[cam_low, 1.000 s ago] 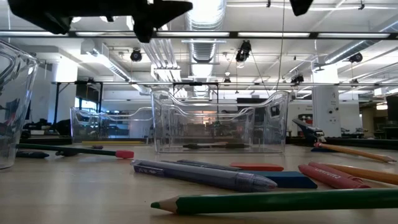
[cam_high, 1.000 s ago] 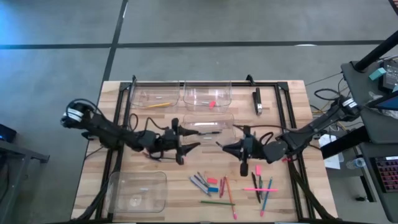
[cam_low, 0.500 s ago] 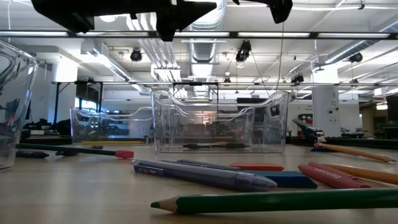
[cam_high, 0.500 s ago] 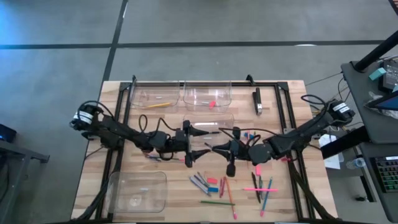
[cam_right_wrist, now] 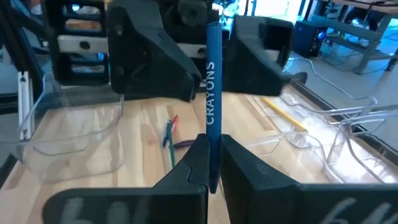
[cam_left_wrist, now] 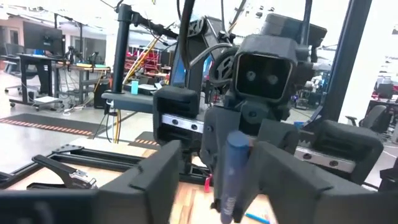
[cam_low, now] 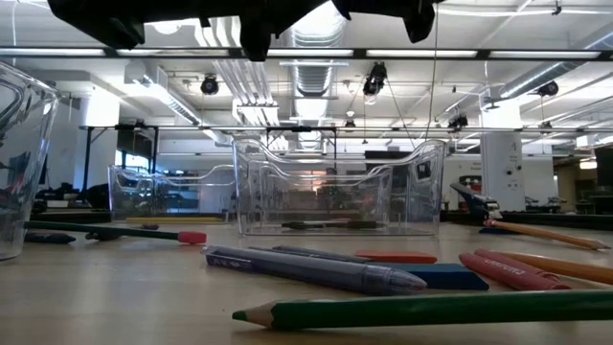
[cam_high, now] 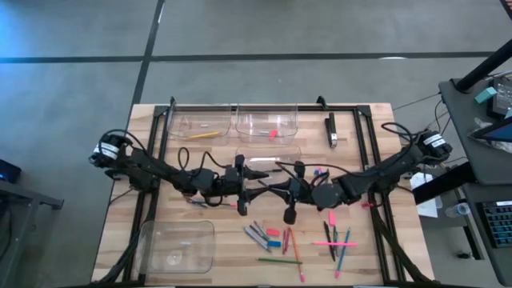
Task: Sort crayons/erasers/pens/pencils in bins
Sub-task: Put the top right blue crayon into the bottom transparent bin
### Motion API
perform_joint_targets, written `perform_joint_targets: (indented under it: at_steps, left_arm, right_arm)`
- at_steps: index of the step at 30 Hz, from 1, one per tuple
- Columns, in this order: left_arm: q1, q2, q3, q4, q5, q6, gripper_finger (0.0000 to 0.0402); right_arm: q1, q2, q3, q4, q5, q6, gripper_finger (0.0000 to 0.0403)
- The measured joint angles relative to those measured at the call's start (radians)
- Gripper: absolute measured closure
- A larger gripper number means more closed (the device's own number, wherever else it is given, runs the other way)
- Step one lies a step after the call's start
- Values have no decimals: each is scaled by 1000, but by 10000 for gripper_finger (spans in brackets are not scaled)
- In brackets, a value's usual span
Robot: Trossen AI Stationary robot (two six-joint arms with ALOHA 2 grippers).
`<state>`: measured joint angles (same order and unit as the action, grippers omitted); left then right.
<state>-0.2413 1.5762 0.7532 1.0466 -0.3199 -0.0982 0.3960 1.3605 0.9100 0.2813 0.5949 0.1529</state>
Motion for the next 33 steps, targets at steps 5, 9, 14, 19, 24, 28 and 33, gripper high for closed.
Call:
perform_joint_targets:
  at_steps: [5, 9, 14, 19, 24, 28, 33]
  left_arm:
    - [0, 0, 0, 0, -2, 0, 322]
    - [1, -2, 0, -1, -2, -1, 384]
    - [2, -2, -1, -3, -7, 0, 389]
    - [3, -2, -1, -2, -11, 0, 390]
    - [5, -17, -1, -48, -11, 1, 390]
    - [5, -102, -1, -250, -25, -1, 390]
    - [-6, -294, 44, -716, -38, -69, 390]
  right_arm:
    - [-10, -2, 0, 32, 0, -20, 390]
    - [-13, -5, 0, 49, 3, -38, 390]
    - [-16, -3, 0, 42, 7, -37, 388]
    - [-22, -3, 0, 44, 26, -38, 346]
    - [-24, -4, 0, 8, 40, -34, 263]
    - [-15, -31, 0, -21, 91, -20, 198]
    - [5, -110, 0, -162, 93, 25, 155]
